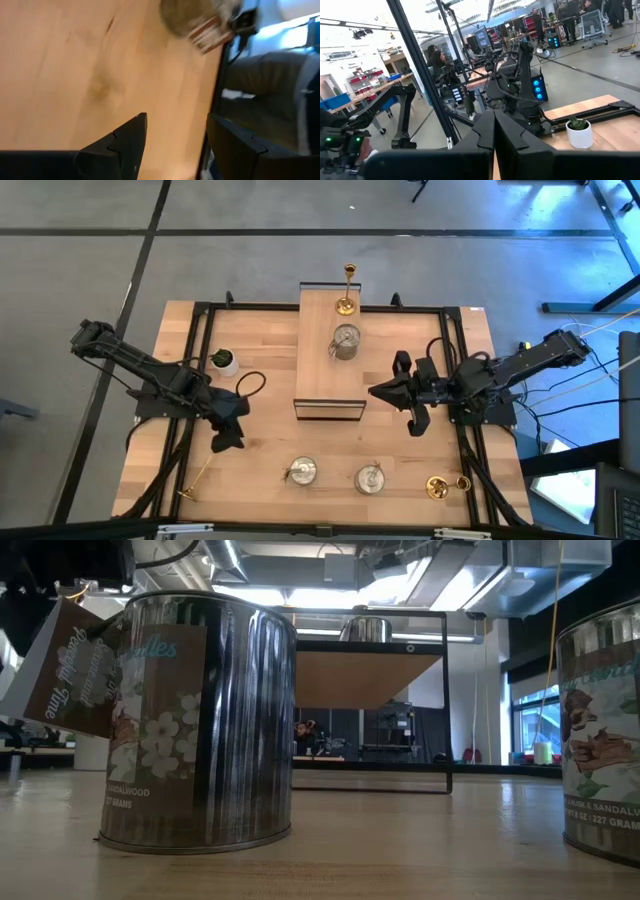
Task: Pick & Place candle stick holders
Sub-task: Put the left gold candle holder on the shelf
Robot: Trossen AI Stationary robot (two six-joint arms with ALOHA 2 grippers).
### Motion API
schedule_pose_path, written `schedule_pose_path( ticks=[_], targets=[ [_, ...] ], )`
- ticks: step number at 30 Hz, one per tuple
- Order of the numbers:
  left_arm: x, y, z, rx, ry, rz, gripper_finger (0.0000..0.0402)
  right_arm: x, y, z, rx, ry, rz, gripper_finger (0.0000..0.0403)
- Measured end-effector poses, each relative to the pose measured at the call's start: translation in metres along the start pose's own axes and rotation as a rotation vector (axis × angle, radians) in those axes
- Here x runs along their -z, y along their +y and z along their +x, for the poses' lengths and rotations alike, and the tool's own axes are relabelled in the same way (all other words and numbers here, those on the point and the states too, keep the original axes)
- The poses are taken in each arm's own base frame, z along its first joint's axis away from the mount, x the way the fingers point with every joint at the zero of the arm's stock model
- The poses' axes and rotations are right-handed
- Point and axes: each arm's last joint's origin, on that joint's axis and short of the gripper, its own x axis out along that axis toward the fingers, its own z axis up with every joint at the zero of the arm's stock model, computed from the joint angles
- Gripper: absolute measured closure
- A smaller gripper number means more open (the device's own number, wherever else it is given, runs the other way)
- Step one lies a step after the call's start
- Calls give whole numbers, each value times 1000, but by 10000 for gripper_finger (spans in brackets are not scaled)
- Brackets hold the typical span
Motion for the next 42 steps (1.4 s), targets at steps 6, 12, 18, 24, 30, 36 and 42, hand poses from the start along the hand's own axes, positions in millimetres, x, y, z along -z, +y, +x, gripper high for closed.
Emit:
schedule_pose_path(
  ticks=[6, 12, 18, 24, 30, 36, 42],
  targets=[
    [-13, -13, -2, 107, -179, -49, 199, 0, 0, 0, 0, 1, 0, 400],
    [-24, -30, -8, 277, -306, -25, 199, 0, 0, 0, 1, 4, 5, 400],
    [-28, -30, -10, 340, -273, -100, 197, 1, 0, 0, -6, 7, 6, 400],
    [-19, -23, -6, 300, -96, -224, 197, 1, 0, 0, -4, 13, 3, 400],
    [-3, -25, -1, 253, 16, -238, 205, 5, -1, 0, 8, 48, -10, 400],
    [19, -24, 4, 149, 149, -273, 229, 5, -2, 0, 23, 50, -11, 400],
    [46, -22, 5, 6, 294, -344, 246, 5, -2, 0, 26, 48, -10, 400]
  ],
)
